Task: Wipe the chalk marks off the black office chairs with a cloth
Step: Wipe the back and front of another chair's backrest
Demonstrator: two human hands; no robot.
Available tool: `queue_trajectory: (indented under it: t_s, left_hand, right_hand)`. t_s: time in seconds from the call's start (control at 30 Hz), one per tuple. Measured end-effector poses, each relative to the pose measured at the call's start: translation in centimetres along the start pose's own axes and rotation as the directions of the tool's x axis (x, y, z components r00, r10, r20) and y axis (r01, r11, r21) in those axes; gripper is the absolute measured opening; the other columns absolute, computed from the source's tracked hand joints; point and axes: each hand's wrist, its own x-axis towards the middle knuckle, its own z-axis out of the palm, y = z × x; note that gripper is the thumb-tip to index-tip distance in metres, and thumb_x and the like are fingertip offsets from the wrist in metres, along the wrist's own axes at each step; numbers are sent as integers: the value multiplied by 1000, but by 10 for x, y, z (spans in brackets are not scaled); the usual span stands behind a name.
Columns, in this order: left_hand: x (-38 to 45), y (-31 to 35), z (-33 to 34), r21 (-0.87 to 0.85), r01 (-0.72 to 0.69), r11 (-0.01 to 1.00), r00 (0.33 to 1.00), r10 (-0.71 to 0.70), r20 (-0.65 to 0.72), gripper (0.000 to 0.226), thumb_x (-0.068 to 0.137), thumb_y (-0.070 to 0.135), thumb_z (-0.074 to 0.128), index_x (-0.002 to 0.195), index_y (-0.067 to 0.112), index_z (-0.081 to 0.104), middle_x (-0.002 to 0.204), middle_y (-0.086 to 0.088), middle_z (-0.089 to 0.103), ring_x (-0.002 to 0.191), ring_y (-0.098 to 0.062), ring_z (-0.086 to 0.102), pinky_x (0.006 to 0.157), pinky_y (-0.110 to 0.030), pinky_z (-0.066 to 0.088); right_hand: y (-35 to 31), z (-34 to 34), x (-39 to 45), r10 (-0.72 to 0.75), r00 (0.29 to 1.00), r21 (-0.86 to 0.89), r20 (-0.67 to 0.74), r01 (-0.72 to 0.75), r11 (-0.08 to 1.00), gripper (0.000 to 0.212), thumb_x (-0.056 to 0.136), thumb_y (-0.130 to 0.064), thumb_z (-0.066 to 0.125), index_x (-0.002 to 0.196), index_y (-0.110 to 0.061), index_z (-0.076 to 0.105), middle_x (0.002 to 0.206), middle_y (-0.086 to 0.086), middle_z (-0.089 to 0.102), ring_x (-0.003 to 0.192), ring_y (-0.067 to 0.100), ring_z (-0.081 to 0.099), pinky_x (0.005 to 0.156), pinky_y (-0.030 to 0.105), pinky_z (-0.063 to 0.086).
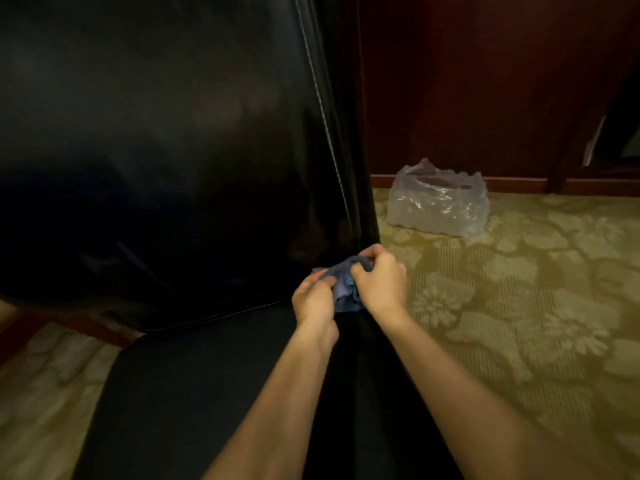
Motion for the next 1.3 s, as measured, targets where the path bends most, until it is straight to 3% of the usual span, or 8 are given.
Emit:
queue_trajectory:
  t_s: [0.13, 0.27, 0.37, 0.47, 0.7, 0.97, 1.13, 1.3]
  left_hand:
    - [-9, 18, -9, -111, -21, 994, 999, 17, -33, 24, 91, -6, 59, 111, 0, 68, 108, -24, 71, 97, -36, 69, 91, -45, 55]
    - [-37, 45, -8, -235, -50, 971, 995, 27, -100, 28, 90, 0, 61, 117, -3, 68, 113, -24, 70, 105, -37, 69, 98, -47, 54]
    - [-65, 59, -5, -207, -112, 972, 970, 61, -236, 14, 90, -2, 62, 100, -1, 71, 92, -18, 72, 82, -28, 71, 75, -35, 60]
    - [-87, 72, 0, -180, -179, 967, 952, 124, -281, 11, 93, -2, 59, 95, 6, 66, 84, -10, 69, 73, -18, 66, 57, -23, 55]
    - [-129, 144, 5, -157, -180, 971, 950, 130, -285, 8, 94, 2, 59, 92, 10, 62, 81, -9, 64, 74, -20, 64, 66, -33, 54]
    - [-179, 221, 48, -36, -155, 987, 943, 137, -304, 4, 95, 5, 60, 95, 7, 63, 88, -13, 65, 80, -23, 65, 72, -36, 55]
    - [-213, 265, 78, 49, -101, 994, 960, 110, -257, 7, 96, 10, 62, 92, 14, 66, 95, -18, 68, 89, -32, 68, 87, -52, 56]
    - [-238, 320, 98, 72, -200, 977, 974, 207, -96, 7, 95, 11, 63, 96, 17, 66, 98, -13, 70, 97, -30, 70, 87, -46, 59]
  right_hand:
    - [-12, 9, -12, 37, 999, 268, -7, -33, 963, 11, 82, -6, 64, 92, -11, 66, 77, 4, 68, 76, 21, 63, 71, 34, 49]
    - [-43, 4, -20, 195, 975, 639, 107, -217, 738, 15, 85, -1, 62, 85, -16, 63, 73, 3, 66, 73, 19, 63, 67, 32, 52]
    - [-59, -8, -33, 299, 919, 793, 257, -377, 479, 12, 91, 3, 59, 99, -5, 62, 79, 8, 66, 72, 17, 65, 66, 25, 54]
    - [-79, -17, -41, 372, 874, 826, 314, -444, 347, 11, 92, 3, 58, 97, -7, 60, 85, 12, 67, 78, 22, 67, 76, 36, 56]
    - [-152, -54, -56, 489, 766, 770, 418, -584, 257, 20, 92, 1, 58, 112, 3, 60, 102, 22, 68, 89, 28, 69, 70, 31, 56]
    - [-261, -131, -52, 678, 678, 774, 284, -580, 256, 17, 92, 4, 58, 101, -11, 58, 89, 4, 67, 84, 15, 68, 75, 29, 54]
    - [-299, -170, -36, 740, 626, 756, 245, -601, 259, 14, 93, 2, 58, 104, -6, 58, 99, 14, 67, 92, 25, 69, 75, 32, 55]
    - [-353, -208, -20, 619, 780, 790, 96, -437, 429, 13, 91, -4, 64, 96, -16, 60, 84, 2, 71, 82, 15, 71, 73, 28, 55]
